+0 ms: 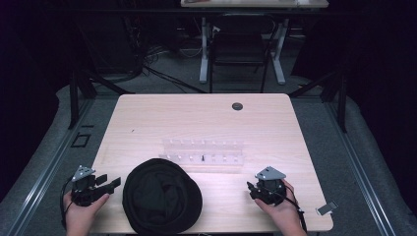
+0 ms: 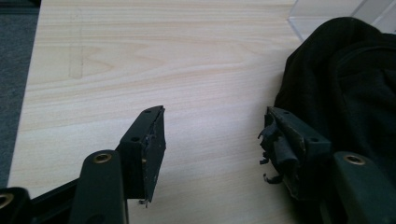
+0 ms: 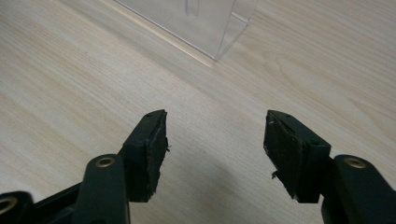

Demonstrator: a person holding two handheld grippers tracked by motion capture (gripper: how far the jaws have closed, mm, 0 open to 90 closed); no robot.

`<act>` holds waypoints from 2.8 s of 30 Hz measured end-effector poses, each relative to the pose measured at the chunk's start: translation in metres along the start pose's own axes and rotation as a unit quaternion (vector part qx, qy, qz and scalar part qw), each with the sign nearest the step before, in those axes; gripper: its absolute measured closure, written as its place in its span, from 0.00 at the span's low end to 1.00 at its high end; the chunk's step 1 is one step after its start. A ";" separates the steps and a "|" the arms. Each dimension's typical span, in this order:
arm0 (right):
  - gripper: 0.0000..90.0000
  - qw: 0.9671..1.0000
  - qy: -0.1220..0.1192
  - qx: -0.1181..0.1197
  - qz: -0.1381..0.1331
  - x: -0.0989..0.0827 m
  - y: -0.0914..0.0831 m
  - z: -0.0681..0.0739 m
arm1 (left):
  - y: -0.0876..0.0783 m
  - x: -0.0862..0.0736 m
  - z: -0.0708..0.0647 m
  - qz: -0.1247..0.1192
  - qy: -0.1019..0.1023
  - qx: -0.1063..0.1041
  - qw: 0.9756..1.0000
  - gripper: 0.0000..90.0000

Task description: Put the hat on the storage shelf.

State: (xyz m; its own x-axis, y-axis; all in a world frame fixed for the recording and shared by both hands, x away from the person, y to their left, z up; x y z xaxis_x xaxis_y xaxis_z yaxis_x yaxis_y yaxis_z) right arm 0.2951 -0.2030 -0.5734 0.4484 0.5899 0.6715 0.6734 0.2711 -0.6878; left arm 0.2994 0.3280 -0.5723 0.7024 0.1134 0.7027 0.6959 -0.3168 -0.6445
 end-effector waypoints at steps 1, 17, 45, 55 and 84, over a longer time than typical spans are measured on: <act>0.47 1.000 -0.002 -0.001 0.001 -0.001 -0.001 0.001 | 0.000 0.000 -0.001 -0.004 -0.001 -0.003 1.000 0.46; 0.64 0.999 -0.020 0.037 -0.026 0.019 -0.008 0.029 | -0.005 0.000 -0.009 -0.004 -0.009 -0.031 0.999 0.62; 0.64 0.973 -0.032 0.198 -0.119 0.079 -0.027 0.098 | -0.007 -0.001 -0.026 0.037 -0.021 -0.069 0.997 0.69; 0.64 0.970 -0.042 0.214 -0.106 0.078 -0.020 0.111 | -0.002 -0.004 -0.029 0.068 -0.035 -0.083 0.994 0.82; 0.80 0.979 -0.043 0.175 -0.090 0.088 0.004 0.087 | -0.006 -0.014 -0.046 0.112 -0.055 -0.108 0.986 0.92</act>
State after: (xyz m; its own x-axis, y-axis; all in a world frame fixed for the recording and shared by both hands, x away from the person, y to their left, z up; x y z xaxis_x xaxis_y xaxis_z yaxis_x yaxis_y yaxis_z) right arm 0.2864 -0.0841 -0.5415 0.2802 0.5662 0.7752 0.4871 0.6120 -0.6231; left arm 0.2785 0.2847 -0.5646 0.8554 0.1150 0.5051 0.4810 -0.5382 -0.6920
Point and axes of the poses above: each handheld gripper's, and its own axes: y roughly forward along the jaws, x roughly out of its top, z roughly to its left, the point moved 2 cm from there along y, roughly forward along the jaws, and after that the axes turned 11 degrees about -y, right-handed, at the moved point
